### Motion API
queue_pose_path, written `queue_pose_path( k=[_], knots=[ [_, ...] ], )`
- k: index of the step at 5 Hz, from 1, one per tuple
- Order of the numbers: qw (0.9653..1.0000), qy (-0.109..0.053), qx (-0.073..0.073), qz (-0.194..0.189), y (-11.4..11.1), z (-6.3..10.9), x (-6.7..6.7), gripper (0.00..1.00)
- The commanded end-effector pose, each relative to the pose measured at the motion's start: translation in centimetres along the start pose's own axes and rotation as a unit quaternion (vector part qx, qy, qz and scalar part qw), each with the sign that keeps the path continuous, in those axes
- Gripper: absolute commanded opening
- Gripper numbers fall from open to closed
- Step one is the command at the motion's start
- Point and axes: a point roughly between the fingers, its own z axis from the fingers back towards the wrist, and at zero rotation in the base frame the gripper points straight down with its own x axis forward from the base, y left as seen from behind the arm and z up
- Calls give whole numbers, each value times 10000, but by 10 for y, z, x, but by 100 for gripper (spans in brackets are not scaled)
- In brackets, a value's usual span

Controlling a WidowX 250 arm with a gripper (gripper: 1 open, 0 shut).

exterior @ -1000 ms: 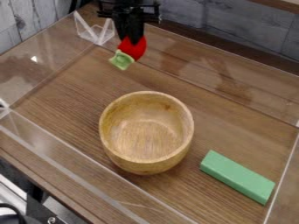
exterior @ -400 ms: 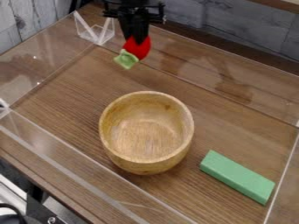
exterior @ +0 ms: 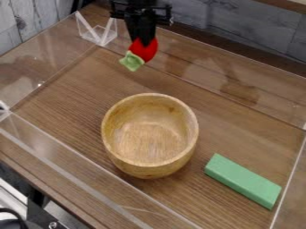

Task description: Move the red fruit to the right

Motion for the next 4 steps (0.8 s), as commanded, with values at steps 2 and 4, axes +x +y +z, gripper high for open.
queue_pose_path(
  k=[2,4],
  knots=[
    [9988,-371,-54,-305,-92,22,0,0],
    [9992,-367,-44,-170,-158,-3,-3,0]
  ],
)
